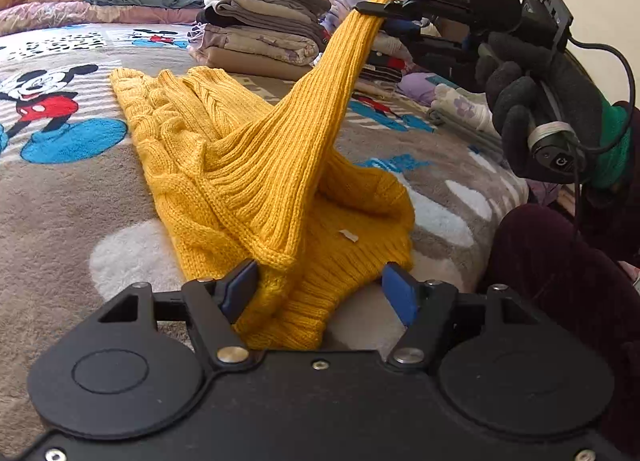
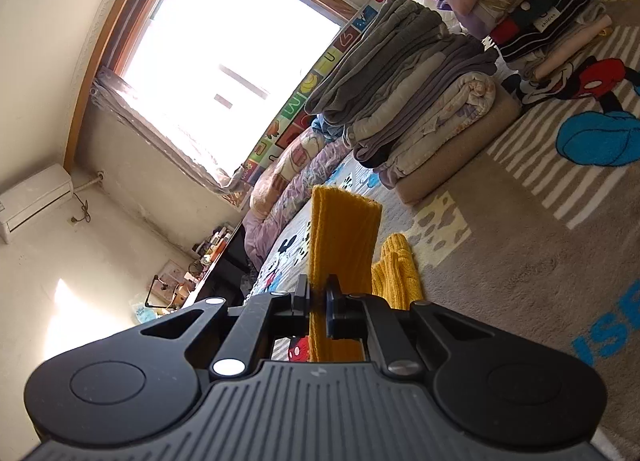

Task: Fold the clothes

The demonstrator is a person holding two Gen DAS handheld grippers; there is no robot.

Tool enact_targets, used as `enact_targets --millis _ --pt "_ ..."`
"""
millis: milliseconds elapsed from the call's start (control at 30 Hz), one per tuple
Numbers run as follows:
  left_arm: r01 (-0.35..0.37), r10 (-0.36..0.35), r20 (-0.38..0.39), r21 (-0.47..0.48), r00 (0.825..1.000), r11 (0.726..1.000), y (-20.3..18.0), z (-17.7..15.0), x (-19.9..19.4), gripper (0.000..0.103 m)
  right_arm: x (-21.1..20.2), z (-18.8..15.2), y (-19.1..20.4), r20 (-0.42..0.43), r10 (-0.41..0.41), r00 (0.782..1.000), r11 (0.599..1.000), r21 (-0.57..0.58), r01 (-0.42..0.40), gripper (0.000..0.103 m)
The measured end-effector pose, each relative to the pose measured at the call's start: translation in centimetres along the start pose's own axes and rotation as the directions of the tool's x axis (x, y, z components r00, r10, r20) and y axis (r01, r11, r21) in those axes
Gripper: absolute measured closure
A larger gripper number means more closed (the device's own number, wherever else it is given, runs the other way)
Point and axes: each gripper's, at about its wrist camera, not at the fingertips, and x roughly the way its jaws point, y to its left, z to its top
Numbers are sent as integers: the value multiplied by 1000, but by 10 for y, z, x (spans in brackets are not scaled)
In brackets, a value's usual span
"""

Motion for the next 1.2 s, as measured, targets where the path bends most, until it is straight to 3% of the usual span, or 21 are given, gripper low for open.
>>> enact_targets --millis 133,300,367,500,733,1200 --pt "41 -40 14 -32 999 999 7 3 -6 35 29 2 22 -33 -37 999 997 -63 35 94" --pt "-11 13 55 -38 998 999 9 5 -20 35 65 1 45 -65 -64 996 991 -125 55 94" --pt "32 -30 33 -56 999 998 12 2 -16 35 80 1 54 -80 -69 994 987 -149 56 94" --pt "52 -51 20 -32 998 998 11 -1 -13 34 113 -6 68 -133 -87 987 978 -202 59 94" --pt "72 -72 1 -32 997 997 13 0 -14 34 161 -28 84 -220 -164 962 949 -302 93 94" --pt "154 -152 24 -162 988 975 42 2 -17 33 223 -47 67 -259 -338 905 889 -402 217 94"
